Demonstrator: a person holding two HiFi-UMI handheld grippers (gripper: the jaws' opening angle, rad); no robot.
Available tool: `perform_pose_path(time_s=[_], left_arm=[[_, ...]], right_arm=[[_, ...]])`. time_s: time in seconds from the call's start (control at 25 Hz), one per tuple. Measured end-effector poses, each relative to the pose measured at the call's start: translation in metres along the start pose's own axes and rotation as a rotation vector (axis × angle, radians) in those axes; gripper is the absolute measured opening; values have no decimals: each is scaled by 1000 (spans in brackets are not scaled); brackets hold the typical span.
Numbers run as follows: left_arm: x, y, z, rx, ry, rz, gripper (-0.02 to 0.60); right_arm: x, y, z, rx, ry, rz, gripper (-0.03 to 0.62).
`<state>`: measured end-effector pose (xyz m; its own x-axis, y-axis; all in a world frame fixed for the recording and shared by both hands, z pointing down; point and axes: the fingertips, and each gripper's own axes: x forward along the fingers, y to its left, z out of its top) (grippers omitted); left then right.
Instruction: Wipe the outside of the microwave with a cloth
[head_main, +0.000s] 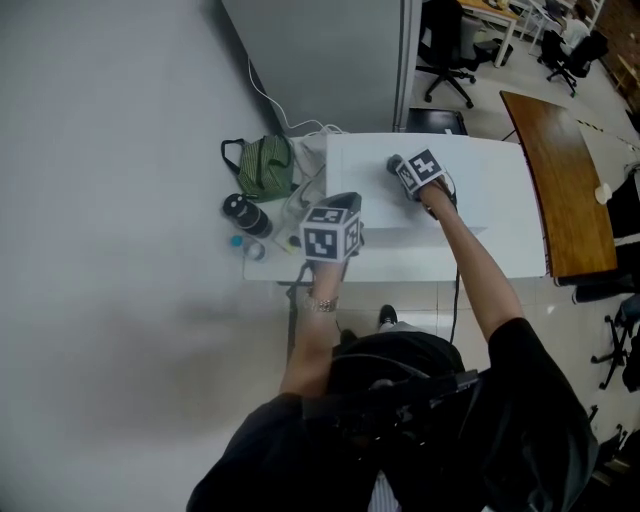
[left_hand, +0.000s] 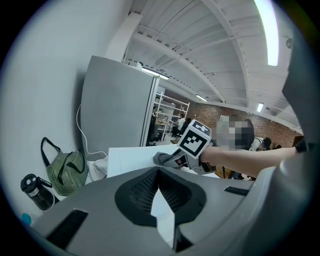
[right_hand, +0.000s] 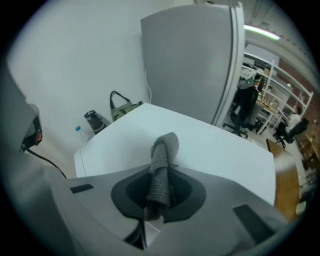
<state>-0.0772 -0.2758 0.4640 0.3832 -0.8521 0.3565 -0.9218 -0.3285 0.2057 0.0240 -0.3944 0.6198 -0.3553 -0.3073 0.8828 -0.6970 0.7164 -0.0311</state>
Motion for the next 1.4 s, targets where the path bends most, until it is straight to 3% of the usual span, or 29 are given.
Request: perform_pose_path(time_s=[0.32, 0.56, 0.64, 0.72, 0.88, 1.04, 1.24, 1.4], left_arm=[[14, -34, 2, 52, 4, -102, -8], [1, -13, 4, 39, -11, -62, -8], [-7, -4, 3, 31, -12, -39, -8], [-13, 4, 1, 21, -14, -16, -8], [-22, 15, -2, -8, -19, 11, -8], [-34, 25, -8, 16, -4, 67, -14], [-48, 41, -21, -20, 5, 100, -14], [-40, 32, -25, -33, 9, 63, -14]], right_arm=[[-45, -116, -74, 182, -8, -129, 28], [-57, -138, -95, 243, 23, -241, 29], [-56, -112, -81, 237, 15, -218, 28], [-51, -57, -52, 213, -50, -119, 28], [-43, 86, 29, 4, -223, 57, 28], [-18, 180, 44, -152, -150, 165, 28], [7, 177, 14, -163, 8, 129, 28], [3, 142, -13, -85, -6, 126, 28]])
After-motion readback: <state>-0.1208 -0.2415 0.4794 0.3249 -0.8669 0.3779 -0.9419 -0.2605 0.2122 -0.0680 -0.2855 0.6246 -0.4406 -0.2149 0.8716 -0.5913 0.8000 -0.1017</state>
